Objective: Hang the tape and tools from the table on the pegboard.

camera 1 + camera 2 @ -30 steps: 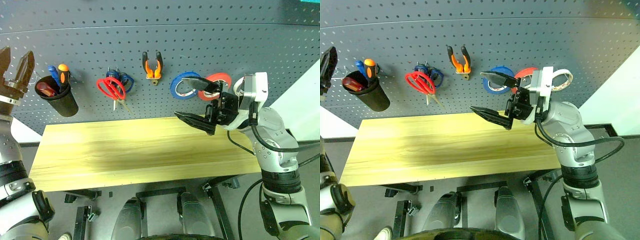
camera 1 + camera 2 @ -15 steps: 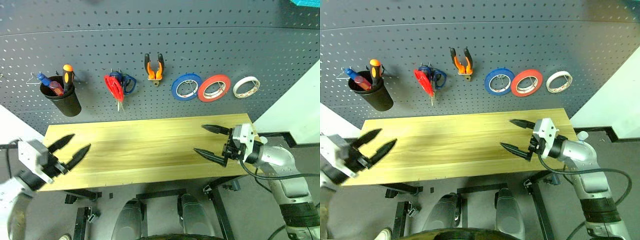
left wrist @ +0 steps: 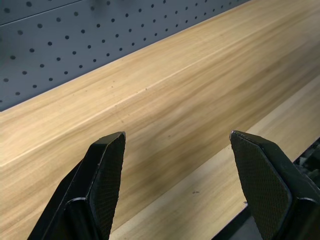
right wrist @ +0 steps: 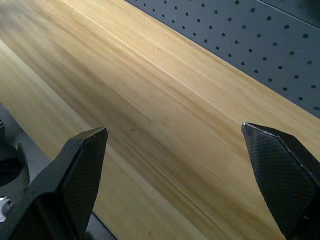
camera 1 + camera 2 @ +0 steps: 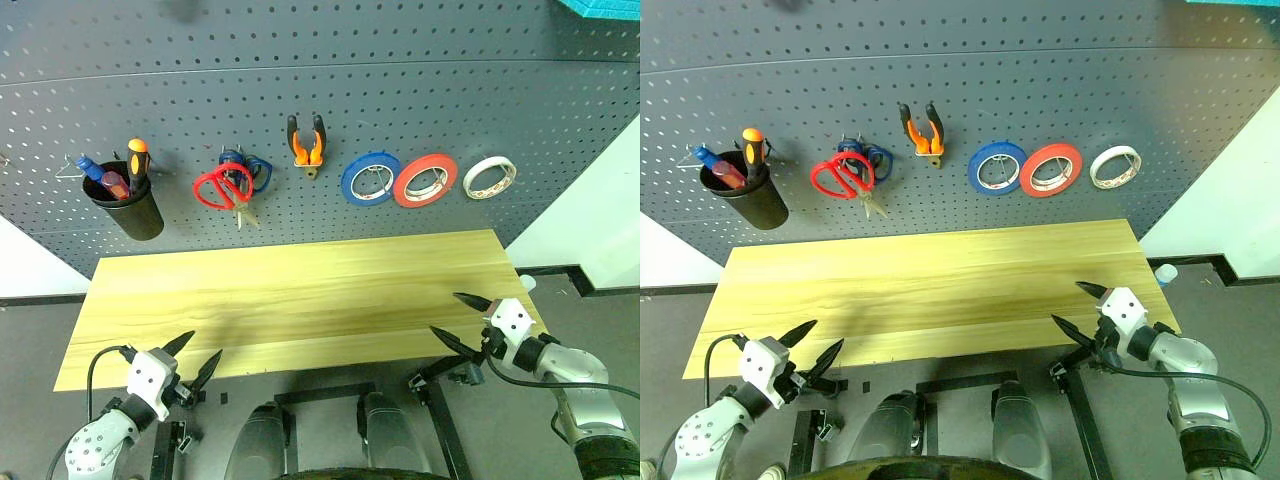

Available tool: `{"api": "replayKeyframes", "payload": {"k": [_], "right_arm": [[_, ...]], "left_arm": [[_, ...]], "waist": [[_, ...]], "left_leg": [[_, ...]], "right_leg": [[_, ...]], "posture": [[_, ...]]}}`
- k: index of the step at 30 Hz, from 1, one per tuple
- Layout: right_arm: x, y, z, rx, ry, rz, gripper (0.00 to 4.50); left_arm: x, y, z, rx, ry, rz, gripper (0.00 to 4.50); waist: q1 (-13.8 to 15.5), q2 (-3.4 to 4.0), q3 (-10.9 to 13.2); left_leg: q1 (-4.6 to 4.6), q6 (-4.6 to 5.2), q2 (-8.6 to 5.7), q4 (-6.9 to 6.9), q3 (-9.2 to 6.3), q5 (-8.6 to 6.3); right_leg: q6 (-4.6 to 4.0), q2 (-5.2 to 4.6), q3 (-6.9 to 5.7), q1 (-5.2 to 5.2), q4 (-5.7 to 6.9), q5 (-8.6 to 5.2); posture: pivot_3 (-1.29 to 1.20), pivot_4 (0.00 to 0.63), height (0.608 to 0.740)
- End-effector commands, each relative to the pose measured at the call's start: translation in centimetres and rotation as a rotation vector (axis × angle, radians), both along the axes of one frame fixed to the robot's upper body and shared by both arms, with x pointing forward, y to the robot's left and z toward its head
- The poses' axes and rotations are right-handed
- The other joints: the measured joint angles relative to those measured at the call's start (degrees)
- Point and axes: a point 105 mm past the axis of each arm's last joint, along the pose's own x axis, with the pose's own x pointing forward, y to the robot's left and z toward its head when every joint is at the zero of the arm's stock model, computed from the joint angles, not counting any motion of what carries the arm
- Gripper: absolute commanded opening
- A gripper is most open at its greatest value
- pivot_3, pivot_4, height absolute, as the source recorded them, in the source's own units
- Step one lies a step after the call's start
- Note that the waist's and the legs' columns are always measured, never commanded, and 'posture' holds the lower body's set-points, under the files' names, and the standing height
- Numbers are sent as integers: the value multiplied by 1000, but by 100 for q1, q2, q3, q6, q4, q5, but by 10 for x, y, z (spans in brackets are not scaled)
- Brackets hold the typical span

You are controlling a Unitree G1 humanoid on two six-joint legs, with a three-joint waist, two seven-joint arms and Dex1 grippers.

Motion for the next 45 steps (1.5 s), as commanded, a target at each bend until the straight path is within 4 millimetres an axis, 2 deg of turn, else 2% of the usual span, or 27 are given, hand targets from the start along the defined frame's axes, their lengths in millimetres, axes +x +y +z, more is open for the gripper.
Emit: {"api": "replayKeyframes", "payload": {"k": [1,11,20,30,45], "right_arm": [[9,6,10,3,-56,1,4500],[15,15,10,22,-61,-22,4500],[8,9,3,17,-26,-37,4500],[0,4,-3,6,2,-45,4500],[1,6,-5,13,8,-52,4500]], "left_arm": [[2,-1,1,19,-25,-17,3472],[13,-10,-3,19,-25,-42,3472],[19,-19,6,26,-39,-54,3472],[8,-16,-7,20,-8,-44,3472],[8,-18,-14,28,7,-65,3472]], "waist": [[3,7,-30],[8,34,-116],[6,41,-134],[0,42,-135],[-12,42,-134]], "left_leg": [[0,0,0,1,0,0],[-1,1,-1,-1,0,0],[0,1,-1,-2,0,0],[-1,1,0,-3,0,-1],[-5,0,0,-4,0,-3]], "right_leg": [[0,0,0,1,-2,0],[2,0,0,0,-1,0],[2,1,0,1,0,-1],[3,0,0,-1,-4,-2],[4,-2,-1,-4,-10,-3]], "posture": [[-62,105,730],[-72,87,730],[-74,93,730],[-81,104,730],[-87,101,730]]}}
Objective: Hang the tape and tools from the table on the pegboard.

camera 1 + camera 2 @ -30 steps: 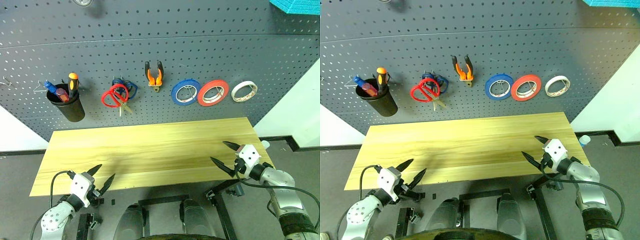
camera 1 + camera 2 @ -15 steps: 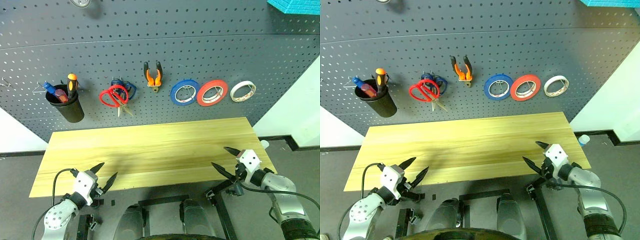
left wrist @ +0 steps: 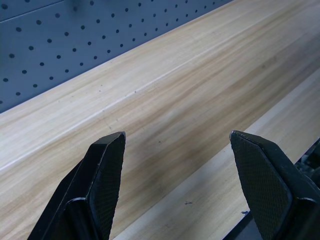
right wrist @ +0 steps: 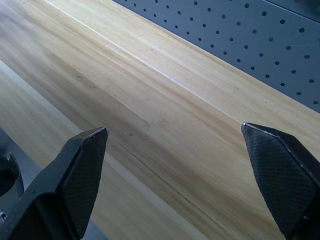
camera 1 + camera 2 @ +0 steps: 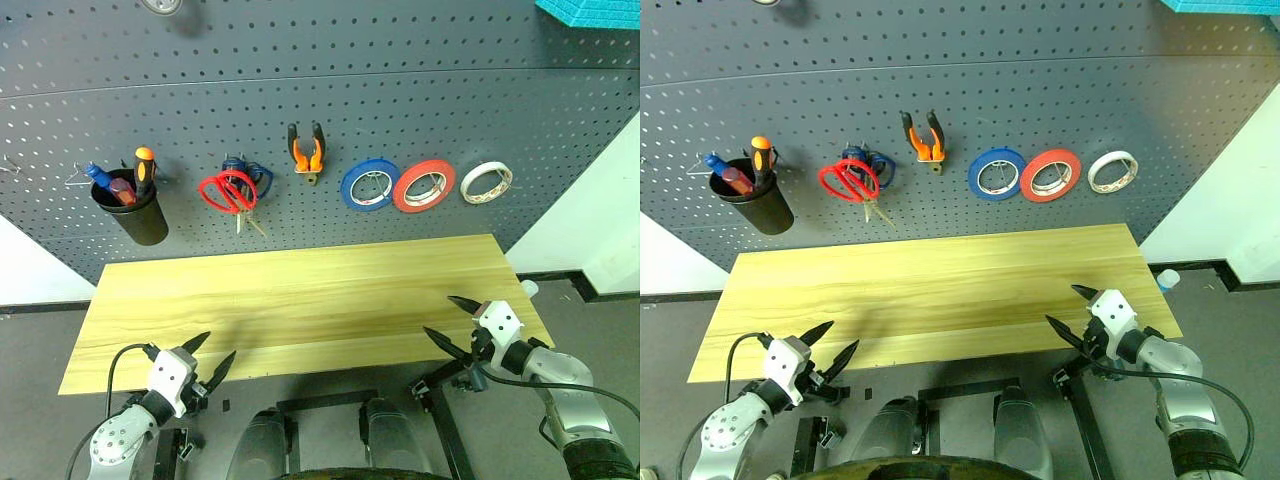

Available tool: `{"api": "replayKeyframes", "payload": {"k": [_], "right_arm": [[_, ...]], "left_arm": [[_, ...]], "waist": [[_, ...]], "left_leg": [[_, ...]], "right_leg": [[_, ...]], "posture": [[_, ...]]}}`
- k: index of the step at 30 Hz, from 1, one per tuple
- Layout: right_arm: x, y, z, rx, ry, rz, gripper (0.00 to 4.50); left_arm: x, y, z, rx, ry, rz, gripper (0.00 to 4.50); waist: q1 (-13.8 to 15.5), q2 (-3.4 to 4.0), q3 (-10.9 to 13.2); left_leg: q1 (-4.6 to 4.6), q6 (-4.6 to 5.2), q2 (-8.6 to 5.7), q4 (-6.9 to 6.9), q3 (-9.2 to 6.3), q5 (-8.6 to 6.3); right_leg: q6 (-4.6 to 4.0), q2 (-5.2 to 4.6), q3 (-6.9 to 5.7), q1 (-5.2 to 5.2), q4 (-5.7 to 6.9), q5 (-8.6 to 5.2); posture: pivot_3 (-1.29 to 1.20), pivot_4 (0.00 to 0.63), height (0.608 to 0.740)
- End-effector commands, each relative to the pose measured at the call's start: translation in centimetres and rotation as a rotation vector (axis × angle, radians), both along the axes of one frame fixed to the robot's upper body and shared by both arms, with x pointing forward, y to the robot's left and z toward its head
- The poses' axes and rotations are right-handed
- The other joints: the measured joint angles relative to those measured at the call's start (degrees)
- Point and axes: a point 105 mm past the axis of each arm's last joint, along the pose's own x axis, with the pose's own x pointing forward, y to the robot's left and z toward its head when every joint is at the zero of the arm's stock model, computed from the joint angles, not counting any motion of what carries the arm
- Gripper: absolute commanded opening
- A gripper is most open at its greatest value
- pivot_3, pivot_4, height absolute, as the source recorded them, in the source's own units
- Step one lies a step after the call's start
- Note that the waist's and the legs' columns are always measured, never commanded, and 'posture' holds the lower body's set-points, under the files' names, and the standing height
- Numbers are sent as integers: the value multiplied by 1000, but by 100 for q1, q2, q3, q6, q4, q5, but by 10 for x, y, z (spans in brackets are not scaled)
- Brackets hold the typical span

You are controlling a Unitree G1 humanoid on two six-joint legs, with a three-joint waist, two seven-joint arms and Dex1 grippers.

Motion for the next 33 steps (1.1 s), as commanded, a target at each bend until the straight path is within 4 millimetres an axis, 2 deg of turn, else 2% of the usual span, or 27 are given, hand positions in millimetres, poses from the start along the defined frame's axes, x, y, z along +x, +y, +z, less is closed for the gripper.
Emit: {"api": "replayKeyframes", "payload": {"k": [1,33], "right_arm": [[4,0,9,-3,-37,1,4500],[4,-5,-12,18,-6,-6,4500]], "left_arm": [[1,0,1,22,-16,-26,3472],[1,1,-1,24,-29,-10,3472]], "waist": [[-2,0,0],[8,0,0]], "left_leg": [[-1,0,0,0,0,0],[-3,1,0,-4,0,-1]], "right_leg": [[0,0,0,0,-1,0],[1,-1,-1,-3,-4,-1]], "posture": [[-86,100,730],[-71,105,730]]}}
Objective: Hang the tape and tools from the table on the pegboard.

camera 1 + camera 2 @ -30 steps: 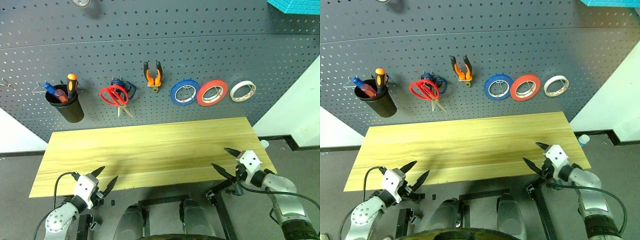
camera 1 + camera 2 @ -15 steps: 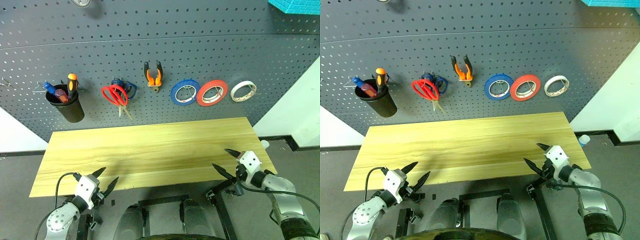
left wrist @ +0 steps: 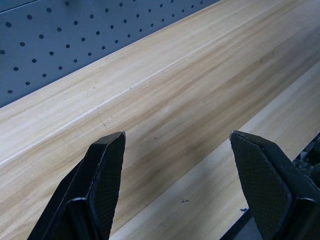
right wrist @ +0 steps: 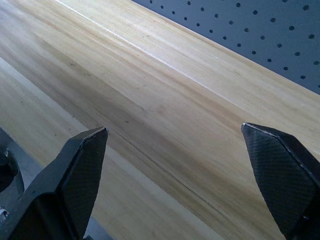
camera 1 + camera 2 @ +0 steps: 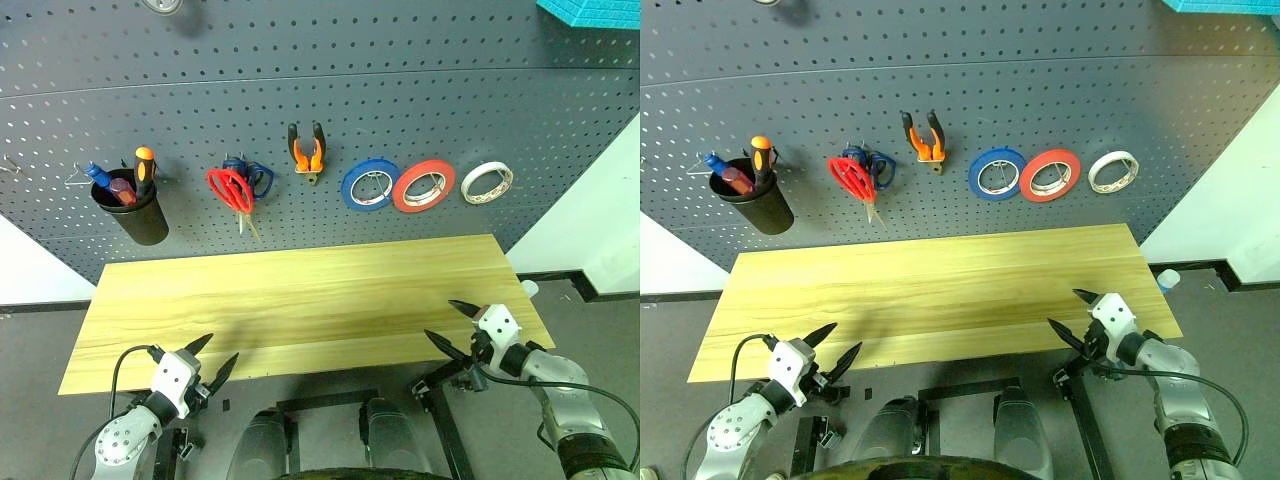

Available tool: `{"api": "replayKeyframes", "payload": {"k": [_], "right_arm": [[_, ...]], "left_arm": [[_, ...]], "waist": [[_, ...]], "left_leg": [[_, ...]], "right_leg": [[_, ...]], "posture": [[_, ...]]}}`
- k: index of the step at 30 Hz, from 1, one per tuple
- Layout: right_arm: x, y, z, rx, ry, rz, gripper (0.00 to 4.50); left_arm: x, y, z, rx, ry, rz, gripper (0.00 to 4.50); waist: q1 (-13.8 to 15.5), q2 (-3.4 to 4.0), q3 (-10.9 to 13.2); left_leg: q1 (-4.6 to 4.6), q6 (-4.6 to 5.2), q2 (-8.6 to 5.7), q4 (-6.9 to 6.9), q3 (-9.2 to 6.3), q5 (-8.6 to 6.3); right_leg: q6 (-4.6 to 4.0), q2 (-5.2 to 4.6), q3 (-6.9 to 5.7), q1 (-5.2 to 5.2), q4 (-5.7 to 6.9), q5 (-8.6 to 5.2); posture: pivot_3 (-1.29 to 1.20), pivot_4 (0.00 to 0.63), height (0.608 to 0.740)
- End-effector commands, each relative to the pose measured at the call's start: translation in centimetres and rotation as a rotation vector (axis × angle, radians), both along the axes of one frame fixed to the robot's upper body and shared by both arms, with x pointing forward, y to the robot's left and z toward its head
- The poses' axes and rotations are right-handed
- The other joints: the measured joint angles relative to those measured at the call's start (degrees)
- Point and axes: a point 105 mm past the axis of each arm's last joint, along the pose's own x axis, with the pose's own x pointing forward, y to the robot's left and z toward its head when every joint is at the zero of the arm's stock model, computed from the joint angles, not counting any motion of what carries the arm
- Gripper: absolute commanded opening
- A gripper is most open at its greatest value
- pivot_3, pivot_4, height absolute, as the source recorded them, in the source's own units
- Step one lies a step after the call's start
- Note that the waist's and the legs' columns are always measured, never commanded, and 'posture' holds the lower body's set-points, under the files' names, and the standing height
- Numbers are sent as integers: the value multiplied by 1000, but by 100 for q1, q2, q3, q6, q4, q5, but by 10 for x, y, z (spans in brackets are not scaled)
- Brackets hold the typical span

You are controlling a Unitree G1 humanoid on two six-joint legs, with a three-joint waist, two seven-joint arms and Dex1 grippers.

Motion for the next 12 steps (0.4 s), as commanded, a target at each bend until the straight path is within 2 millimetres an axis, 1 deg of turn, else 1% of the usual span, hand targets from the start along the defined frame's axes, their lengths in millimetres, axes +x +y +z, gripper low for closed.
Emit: {"api": "replayKeyframes", "payload": {"k": [1,12], "right_arm": [[3,2,4,9,-31,5,4500],[1,0,2,10,-30,-14,4500]], "left_arm": [[0,3,5,15,-21,-2,3472],[6,0,5,13,-21,-14,3472]], "waist": [[-1,-1,0],[-13,0,1]], "left_leg": [[0,0,0,0,0,0],[-4,-1,0,0,0,-1]], "right_leg": [[0,0,0,0,0,0],[0,-1,0,-5,-3,-1]], "posture": [[-75,107,730],[-93,100,730]]}}
